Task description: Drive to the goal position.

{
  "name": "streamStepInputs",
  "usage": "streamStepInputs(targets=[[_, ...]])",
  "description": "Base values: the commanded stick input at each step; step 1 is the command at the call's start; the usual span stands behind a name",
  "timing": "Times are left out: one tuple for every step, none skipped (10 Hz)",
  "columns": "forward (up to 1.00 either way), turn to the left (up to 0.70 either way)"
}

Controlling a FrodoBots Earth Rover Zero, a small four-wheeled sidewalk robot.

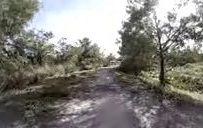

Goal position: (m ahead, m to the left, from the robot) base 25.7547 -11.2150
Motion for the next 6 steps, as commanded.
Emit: streamStepInputs(targets=[[0.85, 0.00], [0.85, 0.00], [0.85, 0.00], [0.85, 0.00], [0.85, 0.00], [0.85, 0.00]])
